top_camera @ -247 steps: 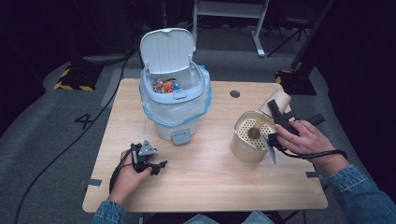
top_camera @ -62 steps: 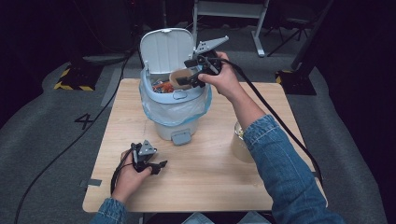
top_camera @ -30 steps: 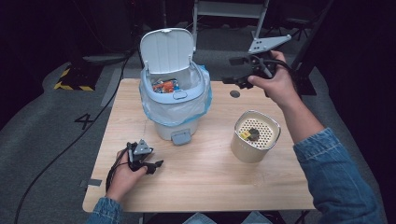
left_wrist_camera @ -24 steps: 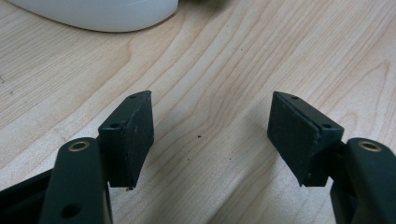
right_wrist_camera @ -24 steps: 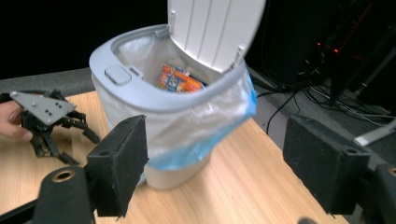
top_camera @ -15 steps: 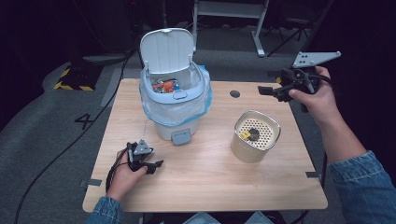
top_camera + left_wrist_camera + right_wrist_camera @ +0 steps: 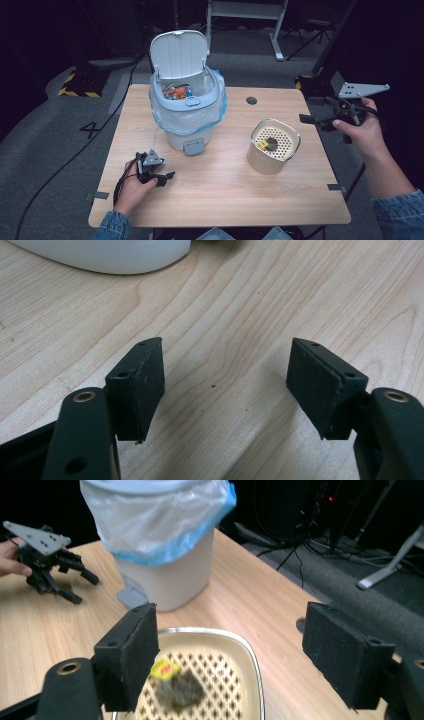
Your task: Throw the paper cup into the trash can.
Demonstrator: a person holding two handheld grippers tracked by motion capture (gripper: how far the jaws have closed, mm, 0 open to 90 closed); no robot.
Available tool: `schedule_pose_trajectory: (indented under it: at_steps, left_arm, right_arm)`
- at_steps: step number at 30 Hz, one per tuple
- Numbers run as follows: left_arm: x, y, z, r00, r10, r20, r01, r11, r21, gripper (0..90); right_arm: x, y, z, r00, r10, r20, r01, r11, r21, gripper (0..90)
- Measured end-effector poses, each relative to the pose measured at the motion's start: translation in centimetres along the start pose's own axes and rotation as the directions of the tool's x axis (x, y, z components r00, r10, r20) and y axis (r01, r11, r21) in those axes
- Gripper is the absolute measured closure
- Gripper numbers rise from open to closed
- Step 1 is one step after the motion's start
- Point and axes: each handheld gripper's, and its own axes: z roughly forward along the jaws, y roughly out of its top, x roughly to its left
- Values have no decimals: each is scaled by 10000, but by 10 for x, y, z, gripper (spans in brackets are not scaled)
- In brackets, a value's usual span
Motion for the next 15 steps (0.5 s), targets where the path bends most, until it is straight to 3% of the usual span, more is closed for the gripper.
schedule_pose_trajectory:
  at_steps: [6, 15]
  left_arm:
    - [0, 0, 0, 10000, 2, 2, -2, 10000, 5, 320]
    - [0, 0, 0, 10000, -1, -1, 1, 10000, -1, 320]
  right_arm:
    - [-4, -30, -9, 9987, 478, 159, -479, 9988, 92, 236]
    - [-1, -73, -7, 9972, 578, 483, -604, 9967, 548, 233]
